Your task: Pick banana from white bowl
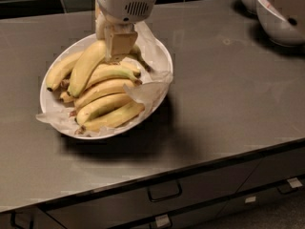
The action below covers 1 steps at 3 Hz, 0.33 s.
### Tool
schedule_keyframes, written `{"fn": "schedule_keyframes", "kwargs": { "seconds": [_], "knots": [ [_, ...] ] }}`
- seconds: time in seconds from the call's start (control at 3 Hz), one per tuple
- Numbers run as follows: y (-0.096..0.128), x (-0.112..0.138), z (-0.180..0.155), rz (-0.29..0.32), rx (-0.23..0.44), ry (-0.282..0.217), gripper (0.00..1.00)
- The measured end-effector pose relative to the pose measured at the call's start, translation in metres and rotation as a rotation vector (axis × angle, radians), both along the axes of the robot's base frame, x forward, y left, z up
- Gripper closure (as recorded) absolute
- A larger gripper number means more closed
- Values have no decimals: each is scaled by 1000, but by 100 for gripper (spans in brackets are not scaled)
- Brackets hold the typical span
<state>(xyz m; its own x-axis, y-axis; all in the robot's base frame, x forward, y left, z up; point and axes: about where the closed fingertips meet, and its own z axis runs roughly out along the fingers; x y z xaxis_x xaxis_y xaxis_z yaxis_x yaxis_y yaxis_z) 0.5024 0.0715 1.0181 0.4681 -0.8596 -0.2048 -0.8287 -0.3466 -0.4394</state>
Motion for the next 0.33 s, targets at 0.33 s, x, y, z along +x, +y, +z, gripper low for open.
{"fn": "schedule_keyframes", "kwargs": {
  "seconds": [0.33],
  "knots": [
    [0,0,1,0,0,-1,100]
  ]
}}
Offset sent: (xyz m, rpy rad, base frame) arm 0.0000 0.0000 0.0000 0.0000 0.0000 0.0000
